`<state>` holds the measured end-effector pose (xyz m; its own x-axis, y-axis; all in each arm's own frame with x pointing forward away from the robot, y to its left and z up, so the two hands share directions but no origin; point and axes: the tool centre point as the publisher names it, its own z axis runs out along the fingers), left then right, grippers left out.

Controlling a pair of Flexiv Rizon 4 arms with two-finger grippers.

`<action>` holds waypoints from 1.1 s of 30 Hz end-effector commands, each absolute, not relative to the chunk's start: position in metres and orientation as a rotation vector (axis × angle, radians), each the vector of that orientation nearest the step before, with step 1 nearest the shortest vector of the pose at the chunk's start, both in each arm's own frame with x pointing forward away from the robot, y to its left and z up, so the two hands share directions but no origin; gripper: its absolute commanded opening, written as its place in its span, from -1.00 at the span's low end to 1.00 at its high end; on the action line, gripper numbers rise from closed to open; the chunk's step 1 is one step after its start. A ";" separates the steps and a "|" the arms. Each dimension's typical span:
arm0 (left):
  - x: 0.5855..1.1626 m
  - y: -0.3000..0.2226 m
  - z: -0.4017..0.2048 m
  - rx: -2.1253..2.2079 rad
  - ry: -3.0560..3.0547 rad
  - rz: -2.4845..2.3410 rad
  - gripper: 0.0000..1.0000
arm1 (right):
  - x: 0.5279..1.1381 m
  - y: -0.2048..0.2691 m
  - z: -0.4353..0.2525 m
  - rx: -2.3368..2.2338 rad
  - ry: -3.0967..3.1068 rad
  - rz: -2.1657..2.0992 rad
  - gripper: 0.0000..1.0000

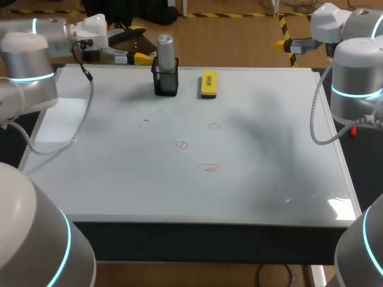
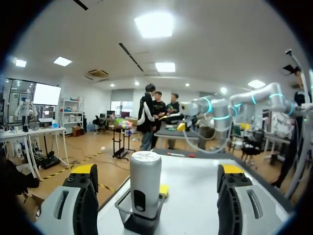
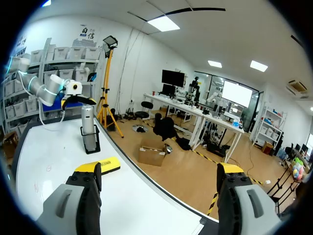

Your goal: Pick up the inspection probe, press it on each red-marked spot on the whiteboard one by one, put down the probe, pick up the eraser, and wipe off all the red marks.

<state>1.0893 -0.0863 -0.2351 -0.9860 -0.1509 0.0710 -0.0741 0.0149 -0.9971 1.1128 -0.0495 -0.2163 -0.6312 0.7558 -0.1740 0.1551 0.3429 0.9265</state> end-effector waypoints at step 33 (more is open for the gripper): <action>1.105 -0.153 -0.275 -0.207 2.212 -2.286 0.93 | 1.113 -0.050 -0.216 0.793 2.011 1.291 1.00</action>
